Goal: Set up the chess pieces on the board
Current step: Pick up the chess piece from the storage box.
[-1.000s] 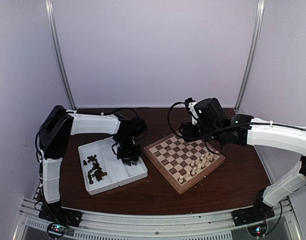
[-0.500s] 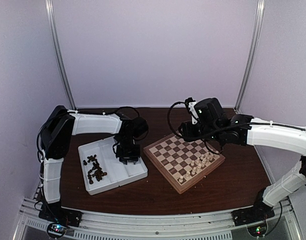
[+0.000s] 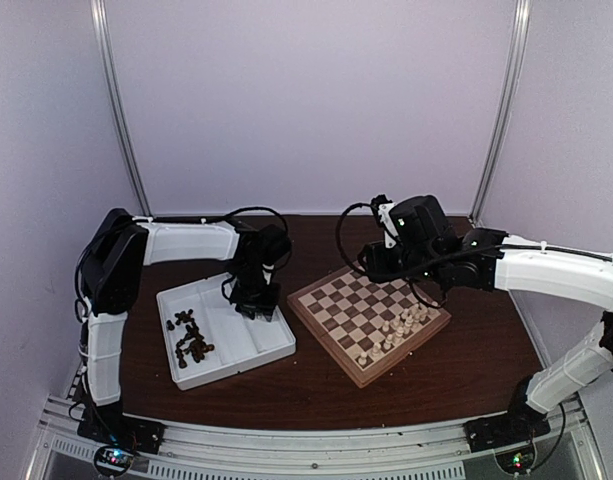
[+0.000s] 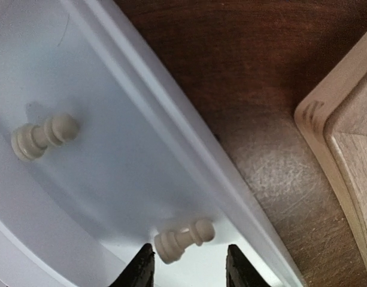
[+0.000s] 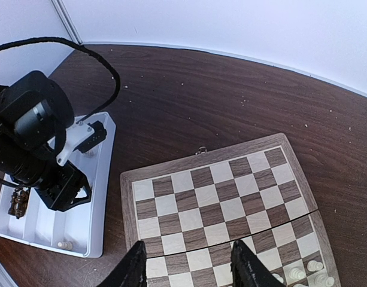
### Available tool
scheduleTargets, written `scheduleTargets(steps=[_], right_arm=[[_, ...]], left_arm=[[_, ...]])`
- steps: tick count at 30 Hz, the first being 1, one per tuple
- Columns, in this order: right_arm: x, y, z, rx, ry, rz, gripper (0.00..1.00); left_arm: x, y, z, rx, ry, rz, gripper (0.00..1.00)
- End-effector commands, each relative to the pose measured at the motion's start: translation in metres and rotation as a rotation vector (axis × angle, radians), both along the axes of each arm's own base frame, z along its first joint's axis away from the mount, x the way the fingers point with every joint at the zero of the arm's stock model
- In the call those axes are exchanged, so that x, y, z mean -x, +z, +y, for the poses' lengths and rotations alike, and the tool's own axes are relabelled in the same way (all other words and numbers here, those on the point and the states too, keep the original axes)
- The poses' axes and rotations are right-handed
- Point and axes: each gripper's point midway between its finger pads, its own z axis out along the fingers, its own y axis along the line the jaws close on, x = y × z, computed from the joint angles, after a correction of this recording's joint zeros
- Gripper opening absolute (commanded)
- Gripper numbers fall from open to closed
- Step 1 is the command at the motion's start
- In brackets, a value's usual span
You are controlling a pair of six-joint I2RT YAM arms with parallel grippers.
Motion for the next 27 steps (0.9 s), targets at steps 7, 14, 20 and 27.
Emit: scheduleTargets(steps=[7, 14, 20, 27], right_arm=[[-0.001, 0.006, -0.002, -0.013, -0.008, -0.006, 0.47], [-0.002, 0.009, 0.002, -0.012, 0.001, -0.006, 0.47], [-0.002, 0.010, 0.002, -0.008, 0.003, -0.006, 0.47], [-0.003, 0.011, 0.003, -0.007, 0.005, -0.006, 0.47]], left_arm=[[-0.008, -0.001, -0.004, 0.055, -0.253, 0.019, 0.47], [-0.013, -0.006, 0.000, -0.011, -0.453, 0.012, 0.48], [-0.026, -0.004, 0.007, -0.047, -0.439, -0.027, 0.49], [-0.038, -0.001, -0.003, -0.013, -0.416, -0.083, 0.52]])
